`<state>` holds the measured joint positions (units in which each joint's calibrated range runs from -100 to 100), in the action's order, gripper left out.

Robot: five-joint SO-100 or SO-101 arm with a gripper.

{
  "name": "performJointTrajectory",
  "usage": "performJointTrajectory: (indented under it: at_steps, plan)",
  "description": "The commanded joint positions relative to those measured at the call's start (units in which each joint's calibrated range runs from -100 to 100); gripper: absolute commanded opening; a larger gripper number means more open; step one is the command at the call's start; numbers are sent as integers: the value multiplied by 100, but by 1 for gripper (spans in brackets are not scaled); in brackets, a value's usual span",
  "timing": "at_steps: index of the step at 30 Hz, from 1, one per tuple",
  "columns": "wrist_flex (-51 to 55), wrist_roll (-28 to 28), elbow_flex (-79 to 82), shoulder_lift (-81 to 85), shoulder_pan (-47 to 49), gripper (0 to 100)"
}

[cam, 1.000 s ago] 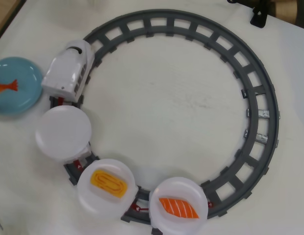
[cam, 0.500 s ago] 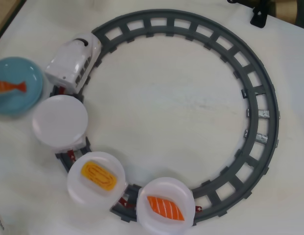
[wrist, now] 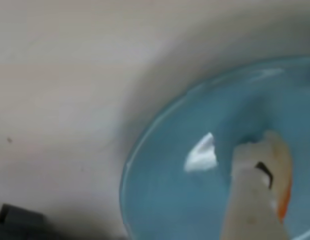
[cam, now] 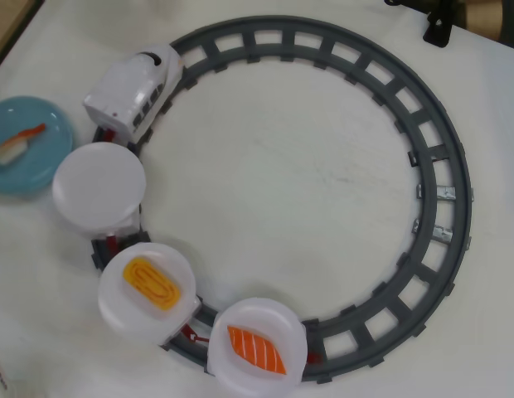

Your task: Pick up the sushi from the Shinkansen and put it on the blue dish

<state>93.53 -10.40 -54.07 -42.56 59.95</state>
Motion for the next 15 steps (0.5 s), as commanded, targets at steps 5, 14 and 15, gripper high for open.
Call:
performJointTrajectory:
  at_steps: [5,14,15]
  plan:
    - [579,51,-1022,718,114,20]
    - [579,57,-147,2211,114,20]
    - [579,67,78,2402,114,20]
